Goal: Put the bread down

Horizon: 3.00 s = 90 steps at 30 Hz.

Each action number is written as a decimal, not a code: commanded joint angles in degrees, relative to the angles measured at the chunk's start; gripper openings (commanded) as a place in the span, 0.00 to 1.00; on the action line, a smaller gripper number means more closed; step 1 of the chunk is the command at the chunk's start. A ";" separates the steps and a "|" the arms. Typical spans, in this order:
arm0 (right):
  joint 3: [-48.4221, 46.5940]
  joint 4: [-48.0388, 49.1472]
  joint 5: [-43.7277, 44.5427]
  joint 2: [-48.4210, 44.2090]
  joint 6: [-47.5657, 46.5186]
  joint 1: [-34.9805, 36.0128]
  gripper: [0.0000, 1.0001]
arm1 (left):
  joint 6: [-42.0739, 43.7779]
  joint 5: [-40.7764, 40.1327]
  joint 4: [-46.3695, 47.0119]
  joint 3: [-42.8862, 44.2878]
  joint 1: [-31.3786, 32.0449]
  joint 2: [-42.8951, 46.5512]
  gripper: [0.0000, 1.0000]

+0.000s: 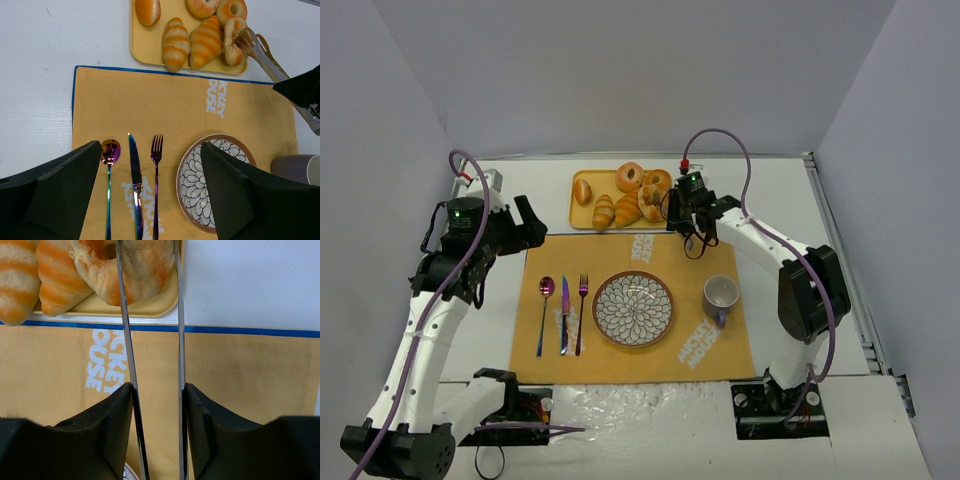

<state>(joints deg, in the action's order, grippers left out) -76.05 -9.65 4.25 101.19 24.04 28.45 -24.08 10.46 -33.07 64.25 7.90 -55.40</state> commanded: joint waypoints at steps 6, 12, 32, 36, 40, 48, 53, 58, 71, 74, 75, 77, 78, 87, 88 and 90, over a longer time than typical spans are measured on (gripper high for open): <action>-1.70 3.41 -0.91 -3.30 0.40 -0.41 0.09 | 0.34 0.09 3.72 1.14 -0.26 0.28 0.77; -1.08 2.52 -0.89 -8.45 0.29 -0.42 0.01 | 0.34 0.09 3.68 1.14 -0.25 0.20 0.77; 5.78 -9.88 -4.80 -28.31 -3.64 10.11 0.02 | 0.17 0.44 3.72 1.14 -0.25 0.12 0.77; 7.76 -14.35 -0.35 -31.03 -3.15 16.30 0.03 | 0.17 0.46 3.73 1.14 -0.25 0.17 0.77; 9.37 -18.74 4.51 -32.91 -1.74 21.94 0.03 | 0.08 0.65 3.80 1.14 -0.25 0.03 0.77; 11.64 -22.43 11.50 -31.62 1.09 28.46 0.03 | 0.08 0.45 3.72 1.14 -0.25 -0.05 0.77; 12.51 -22.40 13.75 -28.62 2.64 31.40 0.03 | 0.17 0.36 3.80 1.14 -0.18 -0.06 0.77; 12.77 -21.21 14.84 -25.21 3.72 34.23 0.04 | 0.08 0.59 3.80 1.14 -0.25 -0.30 0.77; 10.94 -21.20 15.36 -24.35 4.51 37.19 0.22 | 0.17 0.53 3.80 1.14 -0.25 -0.15 0.77; 10.56 -21.75 15.53 -25.07 4.70 37.41 0.26 | 0.17 0.53 3.72 1.14 -0.25 -0.24 0.77; 10.47 -21.92 15.55 -25.09 4.71 37.58 0.27 | 0.17 0.53 3.72 1.14 -0.25 -0.24 0.77; 10.06 -22.24 15.96 -25.50 4.87 38.24 0.30 | 0.17 0.53 3.72 1.14 -0.25 -0.24 0.77; 9.80 -22.58 16.21 -25.51 5.04 38.50 0.31 | 0.17 0.53 3.80 1.14 -0.25 -0.24 0.77; 8.57 -24.24 17.62 -26.20 5.57 39.66 0.36 | 0.17 0.44 3.80 1.14 -0.25 -0.32 0.77; 8.33 -24.38 17.75 -26.33 5.63 39.83 0.36 | 0.17 0.44 3.80 1.14 -0.25 -0.27 0.77; 8.17 -24.60 17.93 -26.60 5.70 39.98 0.37 | 0.17 0.44 3.72 1.14 -0.25 -0.24 0.77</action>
<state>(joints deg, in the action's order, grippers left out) -64.70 -34.13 19.12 77.33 28.70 67.82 -24.08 10.52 -33.07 64.25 7.90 -55.51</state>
